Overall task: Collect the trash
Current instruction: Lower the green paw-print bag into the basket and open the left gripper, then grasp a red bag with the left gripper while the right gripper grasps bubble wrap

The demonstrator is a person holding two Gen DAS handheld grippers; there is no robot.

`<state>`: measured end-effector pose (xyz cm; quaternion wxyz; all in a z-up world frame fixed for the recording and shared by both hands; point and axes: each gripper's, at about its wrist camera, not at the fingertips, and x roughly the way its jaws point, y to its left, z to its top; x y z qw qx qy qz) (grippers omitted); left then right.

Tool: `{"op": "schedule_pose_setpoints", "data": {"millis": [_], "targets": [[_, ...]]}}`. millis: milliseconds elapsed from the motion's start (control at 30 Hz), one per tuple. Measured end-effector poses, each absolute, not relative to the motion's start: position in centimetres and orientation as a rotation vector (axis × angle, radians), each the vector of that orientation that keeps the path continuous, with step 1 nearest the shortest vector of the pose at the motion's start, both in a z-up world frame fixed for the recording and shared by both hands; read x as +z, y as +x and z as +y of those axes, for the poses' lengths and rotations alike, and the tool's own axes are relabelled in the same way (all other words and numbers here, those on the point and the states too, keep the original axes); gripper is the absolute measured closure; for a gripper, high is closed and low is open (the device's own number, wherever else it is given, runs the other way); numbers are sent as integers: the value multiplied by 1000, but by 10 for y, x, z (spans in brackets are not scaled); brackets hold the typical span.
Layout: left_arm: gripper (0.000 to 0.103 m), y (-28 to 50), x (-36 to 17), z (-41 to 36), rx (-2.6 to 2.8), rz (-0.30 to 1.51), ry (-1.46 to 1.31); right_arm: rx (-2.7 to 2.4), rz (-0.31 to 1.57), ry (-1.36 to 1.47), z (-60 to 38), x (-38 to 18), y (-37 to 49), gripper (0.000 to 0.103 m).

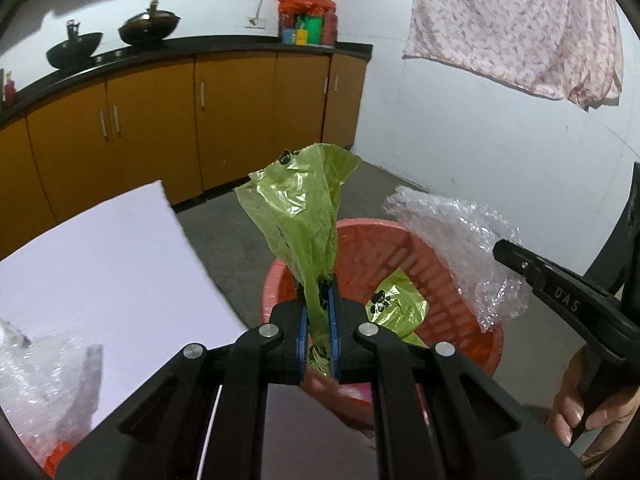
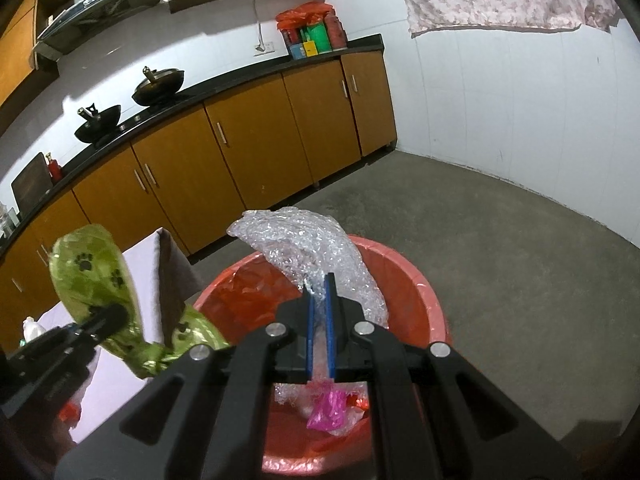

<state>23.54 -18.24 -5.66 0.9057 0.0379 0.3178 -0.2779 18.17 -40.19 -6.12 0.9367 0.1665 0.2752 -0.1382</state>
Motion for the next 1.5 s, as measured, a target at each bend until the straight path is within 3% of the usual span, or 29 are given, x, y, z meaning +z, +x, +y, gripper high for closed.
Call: {"op": "schedule_pose_setpoints", "data": {"millis": [333, 500, 867, 1500], "targets": [[93, 246, -70, -206, -618, 695, 126, -282, 566, 376, -410, -71, 191, 95], [63, 248, -74, -204, -613, 703, 129, -267, 574, 388, -412, -77, 192, 88], [61, 242, -67, -172, -547, 686, 101, -284, 563, 375, -410, -73, 186, 72], [42, 165, -18, -11, -233, 508, -13, -54, 559, 287, -301, -42, 177, 70]]}}
